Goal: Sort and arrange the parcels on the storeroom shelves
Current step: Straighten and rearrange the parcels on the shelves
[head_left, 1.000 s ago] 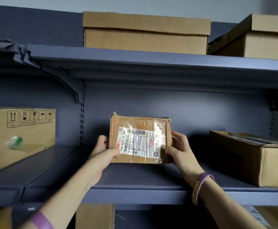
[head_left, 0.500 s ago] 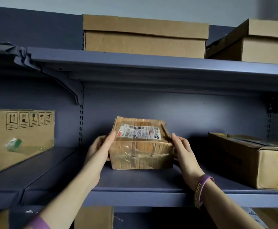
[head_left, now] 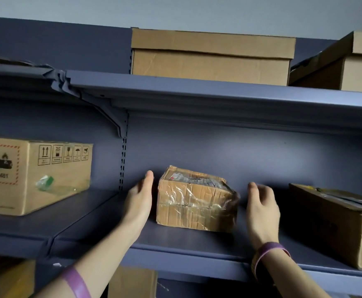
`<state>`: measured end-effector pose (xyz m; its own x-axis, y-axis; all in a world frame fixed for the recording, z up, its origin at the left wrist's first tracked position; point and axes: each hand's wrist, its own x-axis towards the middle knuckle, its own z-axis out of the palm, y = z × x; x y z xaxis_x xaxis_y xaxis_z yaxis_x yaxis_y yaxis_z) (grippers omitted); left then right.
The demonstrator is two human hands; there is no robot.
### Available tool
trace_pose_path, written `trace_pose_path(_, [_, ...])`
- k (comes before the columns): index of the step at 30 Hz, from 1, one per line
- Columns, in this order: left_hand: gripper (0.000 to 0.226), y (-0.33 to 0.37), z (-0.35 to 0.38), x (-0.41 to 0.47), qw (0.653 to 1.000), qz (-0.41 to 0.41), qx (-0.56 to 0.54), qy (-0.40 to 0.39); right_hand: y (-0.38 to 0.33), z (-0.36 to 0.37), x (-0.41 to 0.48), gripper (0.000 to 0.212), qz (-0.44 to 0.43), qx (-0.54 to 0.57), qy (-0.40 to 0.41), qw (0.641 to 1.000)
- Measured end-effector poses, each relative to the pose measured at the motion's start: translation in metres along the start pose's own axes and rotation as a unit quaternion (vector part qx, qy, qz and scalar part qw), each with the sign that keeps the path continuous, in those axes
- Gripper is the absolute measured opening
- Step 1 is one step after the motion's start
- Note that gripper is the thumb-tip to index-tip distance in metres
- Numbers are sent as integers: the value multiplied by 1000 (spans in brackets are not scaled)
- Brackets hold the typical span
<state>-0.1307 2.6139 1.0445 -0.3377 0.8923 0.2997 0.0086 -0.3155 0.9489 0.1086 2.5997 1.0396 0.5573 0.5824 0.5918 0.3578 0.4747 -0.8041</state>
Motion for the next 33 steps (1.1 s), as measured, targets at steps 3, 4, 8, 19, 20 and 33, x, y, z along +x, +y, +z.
trace_pose_path(3, [44, 23, -14, -1, 998, 59, -11, 2, -37, 4, -11, 18, -120, 14, 8, 993])
trace_pose_path(4, [43, 31, -21, -1, 998, 70, -10, -4, -49, 11, -16, 18, -126, 24, -18, 992])
trace_pose_path(8, [46, 58, -54, -2, 995, 94, -5, -14, -89, 56, -44, 14, -129, 53, -121, 983])
trace_pose_path(19, [32, 90, -259, 44, 981, 183, 23, 59, -157, 218, -155, 12, -101, 81, -235, 963])
trace_pose_path(20, [32, 89, -283, 51, 979, 194, 38, 57, -162, 234, -166, 12, -89, 81, -235, 964])
trace_pose_path(33, [42, 46, -506, 171, 985, 140, 70, 78, -213, 357, -237, 47, 13, 27, -182, 983])
